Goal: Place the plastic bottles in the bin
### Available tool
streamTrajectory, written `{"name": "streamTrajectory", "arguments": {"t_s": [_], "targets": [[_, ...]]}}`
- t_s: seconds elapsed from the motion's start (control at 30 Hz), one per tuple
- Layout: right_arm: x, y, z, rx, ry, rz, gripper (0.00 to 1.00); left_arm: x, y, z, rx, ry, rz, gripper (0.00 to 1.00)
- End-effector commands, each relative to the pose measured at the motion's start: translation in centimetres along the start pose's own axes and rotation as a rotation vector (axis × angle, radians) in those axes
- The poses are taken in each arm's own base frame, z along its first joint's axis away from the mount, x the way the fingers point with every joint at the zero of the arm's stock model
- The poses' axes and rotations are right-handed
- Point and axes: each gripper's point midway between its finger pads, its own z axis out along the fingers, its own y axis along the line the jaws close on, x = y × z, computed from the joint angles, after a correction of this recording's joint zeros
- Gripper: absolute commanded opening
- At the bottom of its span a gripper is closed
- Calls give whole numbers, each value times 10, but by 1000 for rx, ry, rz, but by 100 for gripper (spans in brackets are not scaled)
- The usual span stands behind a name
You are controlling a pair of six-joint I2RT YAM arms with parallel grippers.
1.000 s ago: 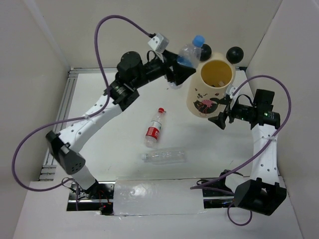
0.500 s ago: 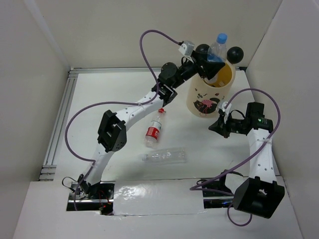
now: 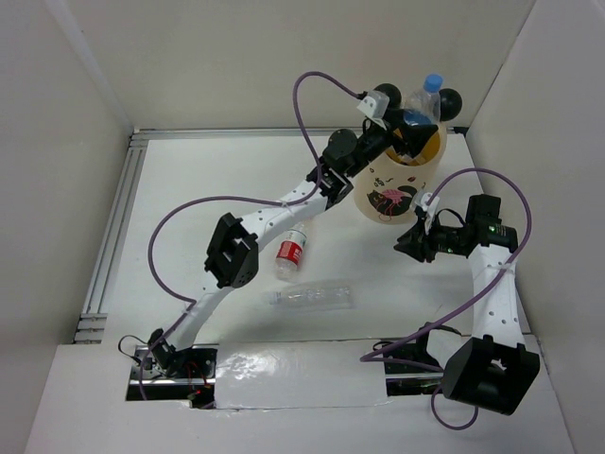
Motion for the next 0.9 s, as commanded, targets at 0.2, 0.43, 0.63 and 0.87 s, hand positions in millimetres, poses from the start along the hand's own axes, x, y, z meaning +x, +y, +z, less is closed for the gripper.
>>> {"name": "streamTrajectory", "arguments": {"t_s": [0.2,0.43,0.63,0.87], "targets": [[-4,-3,0,17,-18,-27,57,3,14,6,-53,-26,100,99],[-1,-4,1,14,-16,-76,97,-62,-45,6,67,-93,165,99],[1,7,8,-64,-55,-225,100,-143,-106,-34,157,-157,223,99],[-14,57,57,-367,-85,-475,97,-185,-96,-159,-97,45,286,99]]}}
